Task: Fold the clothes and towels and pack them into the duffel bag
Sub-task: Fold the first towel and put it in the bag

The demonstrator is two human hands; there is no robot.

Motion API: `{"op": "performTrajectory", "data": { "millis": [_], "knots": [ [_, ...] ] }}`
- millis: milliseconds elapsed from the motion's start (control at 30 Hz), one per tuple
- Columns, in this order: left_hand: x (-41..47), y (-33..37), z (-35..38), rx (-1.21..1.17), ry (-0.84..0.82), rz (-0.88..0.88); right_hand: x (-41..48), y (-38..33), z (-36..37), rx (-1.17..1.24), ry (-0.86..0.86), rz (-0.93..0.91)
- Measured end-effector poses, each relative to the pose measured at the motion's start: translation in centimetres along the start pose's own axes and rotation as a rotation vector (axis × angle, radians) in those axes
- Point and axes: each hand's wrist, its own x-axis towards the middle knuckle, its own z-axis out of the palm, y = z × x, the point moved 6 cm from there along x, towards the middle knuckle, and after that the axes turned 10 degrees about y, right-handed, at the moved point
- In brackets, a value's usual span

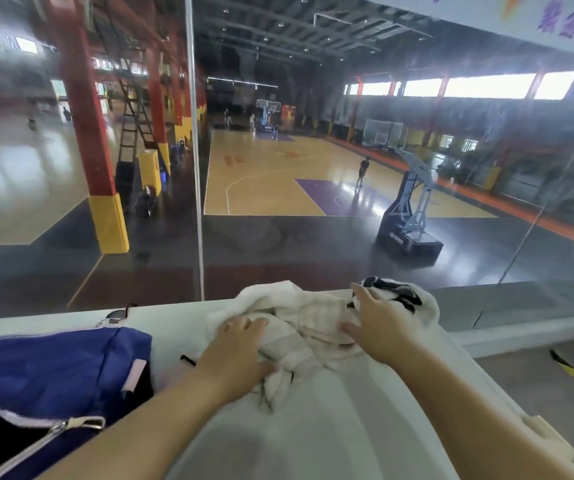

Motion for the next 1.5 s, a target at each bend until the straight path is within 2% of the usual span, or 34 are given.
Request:
{"op": "performTrajectory", "data": {
  "millis": [167, 233, 333, 533, 633, 767, 833, 900, 1000, 1067, 1100, 1167, 1267, 1333, 1400, 1500],
  "knots": [
    [1.8, 1.6, 3.5, 0.164, -0.061, 0.114, 2.2, -1.1, 3.4, 0.147, -0.077, -0.130],
    [2.2, 1.6, 4.1, 0.253, -0.052, 0.170, 2.7, -1.0, 3.9, 0.139, -0.018, -0.158],
    [2.4, 0.8, 3.9, 0.270, -0.024, 0.227, 2.8, -0.5, 3.0, 0.269, 0.084, -0.090],
    [0.8, -1.4, -1.7, 0.213, 0.093, 0.220, 1.3, -0.4, -0.8, 0.408, 0.239, -0.055],
    [-0.2, -2.4, -5.2, 0.293, 0.131, 0.256, 0.0, -0.4, -2.4, 0.438, 0.289, -0.040],
    [-0.7, -4.3, -8.5, 0.472, 0.075, 0.257, -2.1, -0.1, -3.7, 0.536, 0.343, -0.033],
    [-0.6, -5.2, -9.1, 0.652, -0.012, 0.280, -3.4, -0.1, -4.0, 0.583, 0.275, -0.061],
    [-0.8, -5.8, -9.1, 0.725, -0.103, 0.280, -4.8, -0.4, -3.3, 0.543, 0.099, -0.106],
    [-1.7, -5.5, -8.6, 0.640, -0.185, 0.185, -7.0, -1.0, -1.0, 0.381, -0.229, -0.207],
    [-2.5, -4.3, -7.4, 0.504, -0.207, 0.141, -8.7, -1.5, 0.3, 0.379, -0.461, -0.223],
    [-2.9, -3.4, -6.7, 0.415, -0.203, 0.146, -9.1, -1.6, 0.6, 0.406, -0.509, -0.212],
    [-3.8, -1.3, -5.3, 0.288, -0.170, 0.196, -8.6, -1.6, 0.5, 0.428, -0.432, -0.178],
    [-4.9, 1.5, -3.1, 0.249, -0.103, 0.279, -6.1, -1.1, -0.3, 0.375, -0.140, -0.086],
    [-5.3, 2.3, -1.4, 0.219, -0.115, 0.206, -4.4, -1.2, -0.1, 0.339, -0.031, -0.046],
    [-5.1, 2.4, 0.5, 0.168, -0.148, 0.068, -2.8, -1.4, 1.0, 0.301, -0.011, -0.024],
    [-4.7, 2.2, 2.4, 0.136, -0.139, -0.097, -0.9, -2.0, 3.4, 0.182, -0.100, -0.045]
  ]
}}
